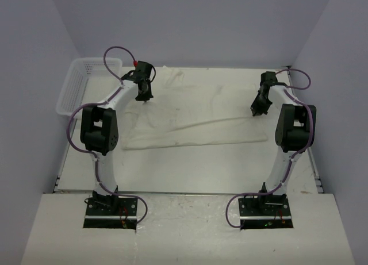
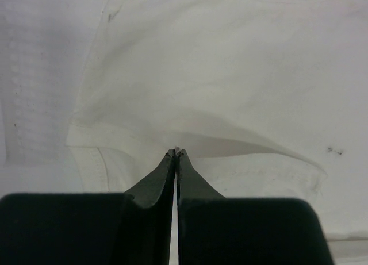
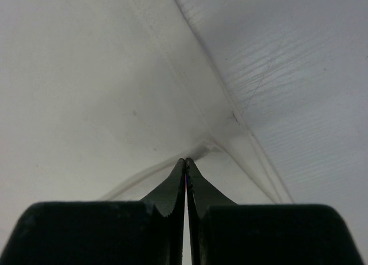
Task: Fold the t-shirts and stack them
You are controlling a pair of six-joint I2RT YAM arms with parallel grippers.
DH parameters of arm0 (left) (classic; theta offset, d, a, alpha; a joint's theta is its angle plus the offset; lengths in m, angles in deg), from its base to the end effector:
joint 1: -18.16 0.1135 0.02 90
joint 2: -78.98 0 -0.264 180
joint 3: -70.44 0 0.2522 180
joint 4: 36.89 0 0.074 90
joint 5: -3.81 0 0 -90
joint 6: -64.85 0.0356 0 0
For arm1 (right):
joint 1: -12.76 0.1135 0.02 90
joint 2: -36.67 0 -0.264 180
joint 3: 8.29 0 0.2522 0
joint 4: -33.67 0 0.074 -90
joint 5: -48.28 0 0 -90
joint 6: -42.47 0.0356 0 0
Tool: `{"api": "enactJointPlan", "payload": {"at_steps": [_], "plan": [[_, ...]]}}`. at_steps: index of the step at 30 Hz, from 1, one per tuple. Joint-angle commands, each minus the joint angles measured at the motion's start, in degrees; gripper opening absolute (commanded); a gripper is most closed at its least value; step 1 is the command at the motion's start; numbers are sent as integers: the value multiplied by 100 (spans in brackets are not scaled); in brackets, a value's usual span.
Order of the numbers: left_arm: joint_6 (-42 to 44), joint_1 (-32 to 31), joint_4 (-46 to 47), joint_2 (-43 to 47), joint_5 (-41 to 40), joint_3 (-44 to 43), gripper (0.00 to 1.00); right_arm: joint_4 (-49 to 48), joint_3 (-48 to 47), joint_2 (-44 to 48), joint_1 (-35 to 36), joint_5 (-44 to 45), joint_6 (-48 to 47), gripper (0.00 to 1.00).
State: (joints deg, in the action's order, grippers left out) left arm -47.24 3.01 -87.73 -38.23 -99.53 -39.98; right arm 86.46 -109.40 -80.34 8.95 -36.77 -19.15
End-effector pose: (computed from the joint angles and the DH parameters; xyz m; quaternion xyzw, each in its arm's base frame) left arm 0.4358 -0.1095 0.2267 -0.0901 0.9502 0.0173 0.2980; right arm 0.4211 -0.0311 0.1776 0.2799 0.9411 -0.0022 0.1895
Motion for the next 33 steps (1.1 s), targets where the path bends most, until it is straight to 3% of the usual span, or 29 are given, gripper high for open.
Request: {"api": "enactJointPlan", "payload": {"at_steps": [1,22,33], "plan": [[-41,-31,184,84,-239,-283,0,17,-159,47,-5,6,-78,0],[-129,-49,359,251,-573,-178,0,52,-194,29,3,59,-87,0],[-85,-40,166,-390,-740,-651,0,88,-273,-59,3,6,-87,0]]}}
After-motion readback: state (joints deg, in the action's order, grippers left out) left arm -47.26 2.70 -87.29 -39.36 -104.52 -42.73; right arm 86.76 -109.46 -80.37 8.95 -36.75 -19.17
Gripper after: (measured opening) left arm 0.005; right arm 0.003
